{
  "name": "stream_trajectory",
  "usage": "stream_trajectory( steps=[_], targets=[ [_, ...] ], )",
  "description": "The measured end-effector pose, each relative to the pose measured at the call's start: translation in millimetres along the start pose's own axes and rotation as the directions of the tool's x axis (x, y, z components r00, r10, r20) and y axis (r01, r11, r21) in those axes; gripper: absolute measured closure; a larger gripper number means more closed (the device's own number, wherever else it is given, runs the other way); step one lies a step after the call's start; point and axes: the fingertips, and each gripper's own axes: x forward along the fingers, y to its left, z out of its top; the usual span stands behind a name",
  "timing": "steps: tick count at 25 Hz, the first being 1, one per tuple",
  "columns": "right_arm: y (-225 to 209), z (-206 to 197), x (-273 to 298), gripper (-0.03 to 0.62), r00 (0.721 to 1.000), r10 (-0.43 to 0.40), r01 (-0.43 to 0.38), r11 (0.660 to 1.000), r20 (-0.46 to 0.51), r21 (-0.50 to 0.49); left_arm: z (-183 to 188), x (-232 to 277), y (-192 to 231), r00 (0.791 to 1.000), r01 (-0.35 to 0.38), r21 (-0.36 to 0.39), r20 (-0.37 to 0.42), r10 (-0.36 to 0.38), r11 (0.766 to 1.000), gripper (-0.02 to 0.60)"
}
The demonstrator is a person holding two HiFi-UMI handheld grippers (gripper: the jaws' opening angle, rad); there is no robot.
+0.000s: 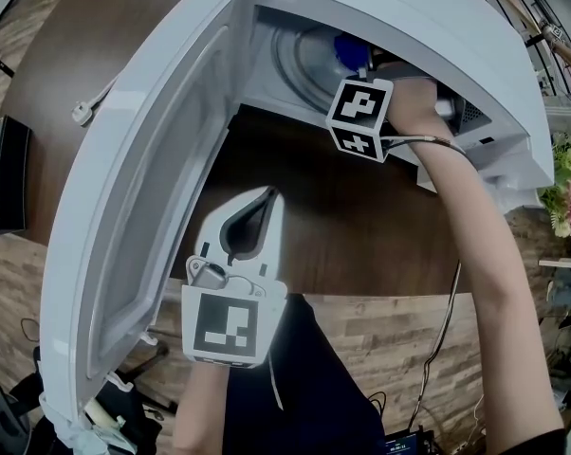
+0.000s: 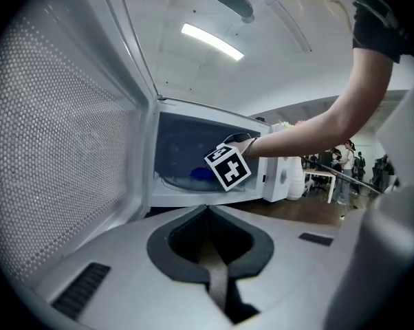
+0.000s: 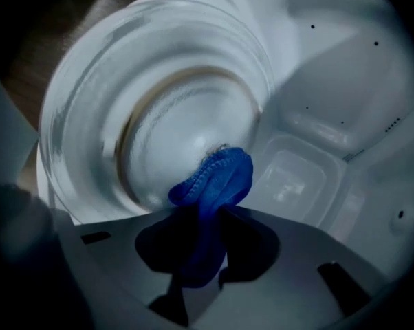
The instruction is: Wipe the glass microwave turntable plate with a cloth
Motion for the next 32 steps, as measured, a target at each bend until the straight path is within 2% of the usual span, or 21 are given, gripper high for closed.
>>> stream_trajectory(
  steps=[3, 6, 11, 18, 22, 27, 32],
  targets=[
    [13.7, -20.8, 9.1, 0.516, 0.994, 0.075, -0.078, 0.997, -0.084, -0.027, 1.8, 1.5, -2.5, 1.0, 0.008, 0.006, 0.001, -0.008, 1.0, 0.574],
    [26.1, -35.9, 14.0, 0.519, 0.977, 0.129, -0.148, 0.984, -0.17, -0.102, 2.9, 2.1, -3.9, 1.0, 0.012, 0.007, 0.002, -0.012, 1.0, 0.574],
    [34.0, -46.0, 17.5, 0.52, 0.961, 0.146, -0.19, 0.966, -0.237, -0.177, 1.4, 1.1, -3.0, 1.0, 0.009, 0.004, -0.001, -0.009, 1.0, 0.574],
    [37.3, -48.8, 18.4, 0.522, 0.956, 0.141, -0.202, 0.952, -0.259, -0.229, 2.0, -0.5, -2.4, 1.0, 0.002, 0.006, 0.004, -0.002, 1.0, 0.574],
    [34.4, -47.5, 17.8, 0.511, 0.961, 0.12, -0.177, 0.96, -0.251, -0.218, 3.5, -2.5, -2.9, 1.0, -0.001, 0.012, 0.004, 0.001, 1.0, 0.574],
    [24.8, -39.8, 13.8, 0.508, 0.979, 0.064, -0.102, 0.976, -0.196, -0.193, 0.2, -4.7, -1.5, 1.0, -0.004, 0.013, -0.004, 0.004, 1.0, 0.574],
    [4.3, -18.1, 1.1, 0.508, 0.998, 0.007, -0.009, 0.999, -0.061, -0.034, -5.1, -5.0, -2.2, 1.0, 0.0, 0.011, -0.018, 0.0, 1.0, 0.574]
  ],
)
